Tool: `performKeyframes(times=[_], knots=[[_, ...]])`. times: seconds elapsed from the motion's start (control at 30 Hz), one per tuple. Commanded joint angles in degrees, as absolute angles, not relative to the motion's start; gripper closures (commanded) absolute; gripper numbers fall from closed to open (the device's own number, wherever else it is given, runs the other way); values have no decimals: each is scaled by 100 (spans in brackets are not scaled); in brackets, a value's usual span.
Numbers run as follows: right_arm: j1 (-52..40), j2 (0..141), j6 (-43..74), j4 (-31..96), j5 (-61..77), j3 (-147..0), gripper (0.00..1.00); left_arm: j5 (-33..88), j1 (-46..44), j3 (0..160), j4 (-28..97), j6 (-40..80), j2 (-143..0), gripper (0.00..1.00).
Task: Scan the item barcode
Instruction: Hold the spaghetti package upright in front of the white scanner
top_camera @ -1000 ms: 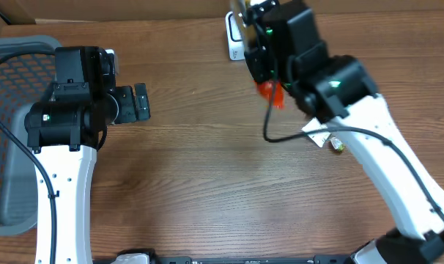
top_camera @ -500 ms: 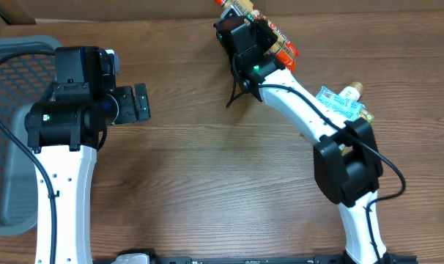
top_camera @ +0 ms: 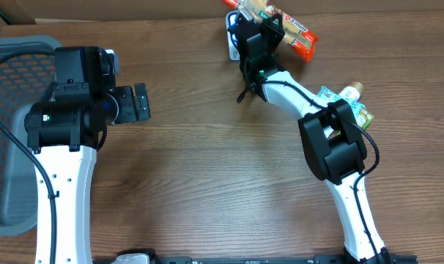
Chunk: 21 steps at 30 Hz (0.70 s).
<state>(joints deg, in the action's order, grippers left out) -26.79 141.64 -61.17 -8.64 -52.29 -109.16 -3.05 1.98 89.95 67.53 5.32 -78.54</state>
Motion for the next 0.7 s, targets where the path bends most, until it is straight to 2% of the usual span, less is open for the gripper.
performKeyframes(times=[0.0,0.67], knots=[[-2703,14073,-6287,-1107,-5459,-11144,96,-338,185,9089,6729,381,-7863,0],[-2727,14116,-6285,-1052,-5441,-11144,96,-340,185,9089,6729,381,-7863,0]])
